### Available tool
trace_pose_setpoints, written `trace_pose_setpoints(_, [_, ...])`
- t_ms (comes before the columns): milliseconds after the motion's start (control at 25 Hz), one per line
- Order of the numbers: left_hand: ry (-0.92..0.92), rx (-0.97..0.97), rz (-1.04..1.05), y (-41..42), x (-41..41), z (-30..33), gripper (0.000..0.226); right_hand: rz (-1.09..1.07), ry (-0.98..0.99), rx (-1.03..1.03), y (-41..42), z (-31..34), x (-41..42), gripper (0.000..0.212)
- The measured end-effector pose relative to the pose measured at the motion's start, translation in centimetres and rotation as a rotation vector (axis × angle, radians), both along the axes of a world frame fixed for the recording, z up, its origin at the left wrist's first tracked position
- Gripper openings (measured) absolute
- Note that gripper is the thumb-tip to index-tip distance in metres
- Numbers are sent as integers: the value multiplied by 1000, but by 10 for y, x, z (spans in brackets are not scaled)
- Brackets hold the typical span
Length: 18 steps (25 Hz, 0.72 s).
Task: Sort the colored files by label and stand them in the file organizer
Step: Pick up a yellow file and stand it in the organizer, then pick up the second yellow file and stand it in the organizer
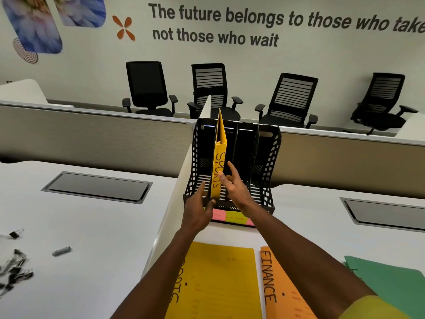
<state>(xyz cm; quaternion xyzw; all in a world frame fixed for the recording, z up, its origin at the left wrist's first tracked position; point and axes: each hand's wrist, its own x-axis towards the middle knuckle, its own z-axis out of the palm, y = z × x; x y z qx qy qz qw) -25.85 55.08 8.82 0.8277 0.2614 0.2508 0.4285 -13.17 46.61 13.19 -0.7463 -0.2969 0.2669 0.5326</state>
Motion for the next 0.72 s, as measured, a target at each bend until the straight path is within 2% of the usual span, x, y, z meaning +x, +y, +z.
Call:
trace_pose_setpoints(320, [279,-54,102,-49,-87,-64,73,-84,-23,57,-56,-25,-50,85])
trace_pose_setpoints(520, [445,-173,152,-63,-130,-84,75,-35,122,-118,-90,-63,-98,91])
trace_pose_setpoints(720, [616,-235,182,-85,-151,-92,93,-116,108,-304,-113,-97,-127,96])
